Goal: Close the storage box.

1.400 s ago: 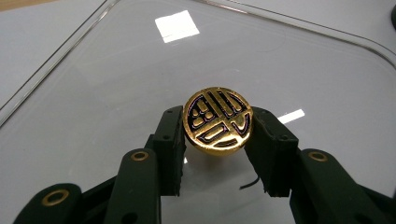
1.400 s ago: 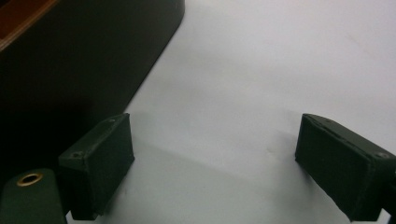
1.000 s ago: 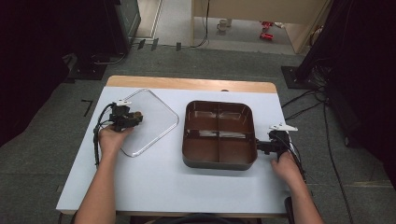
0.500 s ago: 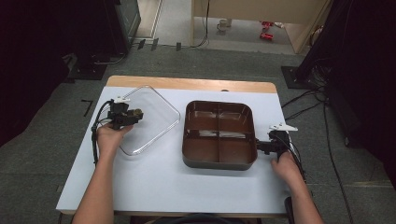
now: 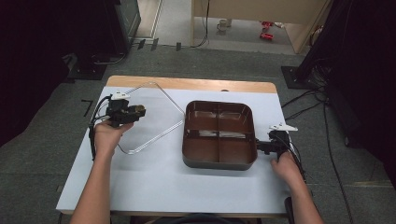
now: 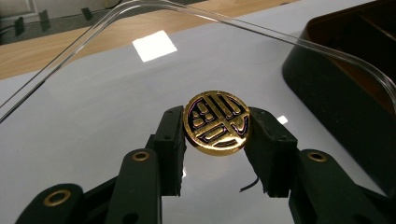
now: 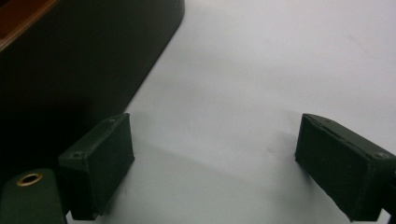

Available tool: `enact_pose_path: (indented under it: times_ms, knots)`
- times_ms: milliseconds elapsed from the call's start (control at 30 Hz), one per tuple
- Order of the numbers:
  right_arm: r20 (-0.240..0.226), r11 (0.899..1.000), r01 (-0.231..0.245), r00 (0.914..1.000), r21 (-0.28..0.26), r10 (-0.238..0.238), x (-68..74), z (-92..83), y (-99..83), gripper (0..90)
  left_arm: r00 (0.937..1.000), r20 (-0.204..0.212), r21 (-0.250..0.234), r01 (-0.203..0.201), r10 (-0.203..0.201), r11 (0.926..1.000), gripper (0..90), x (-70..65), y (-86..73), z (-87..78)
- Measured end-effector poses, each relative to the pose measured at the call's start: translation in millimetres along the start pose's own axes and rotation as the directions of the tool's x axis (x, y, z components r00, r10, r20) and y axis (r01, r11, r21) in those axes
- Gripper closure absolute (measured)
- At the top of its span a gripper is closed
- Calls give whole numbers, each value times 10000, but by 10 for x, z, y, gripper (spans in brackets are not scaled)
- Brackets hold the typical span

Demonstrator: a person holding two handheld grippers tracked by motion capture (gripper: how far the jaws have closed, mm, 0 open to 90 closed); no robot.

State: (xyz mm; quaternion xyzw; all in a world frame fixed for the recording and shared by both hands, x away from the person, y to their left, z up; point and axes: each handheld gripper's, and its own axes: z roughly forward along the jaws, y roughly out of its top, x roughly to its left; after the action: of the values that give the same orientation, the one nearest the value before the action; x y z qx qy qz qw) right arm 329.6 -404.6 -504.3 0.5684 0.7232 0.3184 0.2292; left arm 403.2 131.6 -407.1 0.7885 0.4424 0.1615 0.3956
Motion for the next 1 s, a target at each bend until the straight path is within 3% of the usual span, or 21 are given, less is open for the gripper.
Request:
enact_pose_path:
  times_ms: [367, 533, 800, 833, 1000]
  knots:
    - [0, 10000, -4, 10000, 4, 4, 0, 0, 0, 107, 9959, 569, -156, -699, 707, 9974, 590, -259, 140, 0]
    - [3, 10000, 3, 10000, 1, -3, 0, 0, 0, 108, 9930, 818, -232, -840, 857, 9962, 590, -345, 187, 15]
    - [8, 10000, -7, 10000, -2, 7, 1, 0, -1, 108, 9789, 1449, -314, -1410, 1441, 9895, 590, -600, 308, 120]
    - [6, 10000, -10, 10000, 2, 10, 2, -1, -1, 108, 9736, 1624, -304, -1576, 1604, 9870, 590, -666, 330, 157]
    - [6, 10000, 18, 10000, 1, -18, -1, -1, -1, 107, 9597, 2170, -386, -1742, 1785, 9839, 590, -808, 365, 258]
